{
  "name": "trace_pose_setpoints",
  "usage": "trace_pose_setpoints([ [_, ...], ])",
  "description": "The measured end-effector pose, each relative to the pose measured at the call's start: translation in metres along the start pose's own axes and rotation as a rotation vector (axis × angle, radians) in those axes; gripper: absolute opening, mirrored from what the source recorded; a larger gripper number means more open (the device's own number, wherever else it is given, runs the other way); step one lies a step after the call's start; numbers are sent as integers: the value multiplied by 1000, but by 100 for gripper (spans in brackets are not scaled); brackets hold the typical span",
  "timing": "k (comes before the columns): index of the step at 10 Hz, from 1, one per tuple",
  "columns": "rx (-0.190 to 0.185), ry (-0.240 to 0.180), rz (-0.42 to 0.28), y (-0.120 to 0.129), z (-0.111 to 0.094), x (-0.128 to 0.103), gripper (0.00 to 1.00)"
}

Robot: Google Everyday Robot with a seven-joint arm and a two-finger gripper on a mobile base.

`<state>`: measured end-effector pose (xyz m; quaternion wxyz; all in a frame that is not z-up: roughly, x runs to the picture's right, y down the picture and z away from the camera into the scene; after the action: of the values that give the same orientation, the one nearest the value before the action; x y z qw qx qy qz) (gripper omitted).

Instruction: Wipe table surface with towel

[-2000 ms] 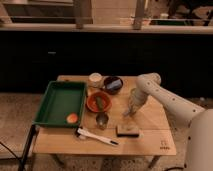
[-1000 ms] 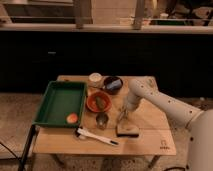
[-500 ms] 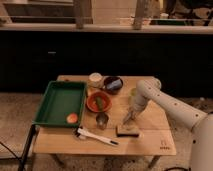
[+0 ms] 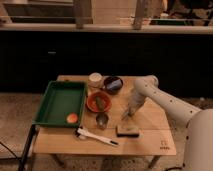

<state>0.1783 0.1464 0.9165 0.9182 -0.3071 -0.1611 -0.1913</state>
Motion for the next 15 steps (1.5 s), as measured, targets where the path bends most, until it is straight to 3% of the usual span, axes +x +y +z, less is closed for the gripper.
trace_pose_setpoints([
  [4, 8, -7, -93, -19, -1, -35, 0],
  [8, -22, -21, -213, 6, -6, -54, 0],
  [12, -80, -24, -217, 40, -8, -28, 0],
  [14, -77, -8, -171, 46, -9, -13, 0],
  [15, -56, 3, -139, 43, -11, -9, 0],
])
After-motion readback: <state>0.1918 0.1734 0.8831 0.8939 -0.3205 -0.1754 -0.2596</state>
